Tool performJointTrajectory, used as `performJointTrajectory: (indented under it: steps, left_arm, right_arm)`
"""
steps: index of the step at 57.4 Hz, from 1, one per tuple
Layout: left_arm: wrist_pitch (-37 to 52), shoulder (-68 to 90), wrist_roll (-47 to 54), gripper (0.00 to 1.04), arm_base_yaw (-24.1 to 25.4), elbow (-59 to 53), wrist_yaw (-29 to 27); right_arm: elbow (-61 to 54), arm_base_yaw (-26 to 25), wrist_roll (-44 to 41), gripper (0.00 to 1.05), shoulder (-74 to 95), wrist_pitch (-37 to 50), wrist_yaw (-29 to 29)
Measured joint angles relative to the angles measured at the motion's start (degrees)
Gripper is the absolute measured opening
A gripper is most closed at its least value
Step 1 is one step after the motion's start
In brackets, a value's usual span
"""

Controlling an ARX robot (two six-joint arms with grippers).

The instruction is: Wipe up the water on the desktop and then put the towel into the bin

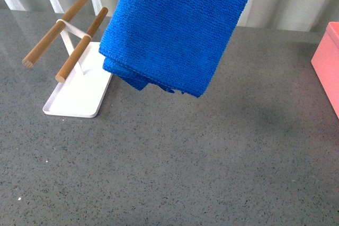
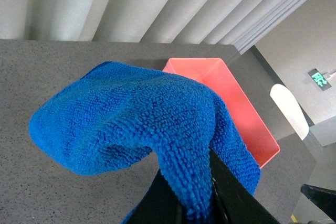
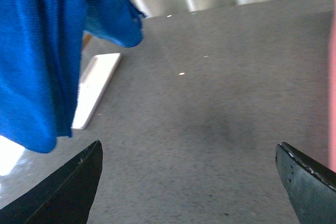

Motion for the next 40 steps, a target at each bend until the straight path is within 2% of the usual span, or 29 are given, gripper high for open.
performJointTrajectory:
  steps: [6,11,20,40]
  left_arm:
    - [0.0,0.0,0.0,0.05,0.0,0.0,0.0]
    - [0.0,0.0,0.0,0.05,0.0,0.0,0.0]
    - [0.0,0.0,0.0,0.05,0.0,0.0,0.0]
    - [0.0,0.0,0.0,0.05,0.0,0.0,0.0]
  right_arm:
    - [3.5,0.9,0.9,0.98,11.3,5.3,-7.9]
    - [5.7,2.9,0.5,0.98,19.1,10.0,-11.8]
    - [9.6,7.1,-0.1,0.98,32.0,18.3,-10.3]
    - [15.4,15.3,-0.5,0.98,41.6,24.5,-12.9]
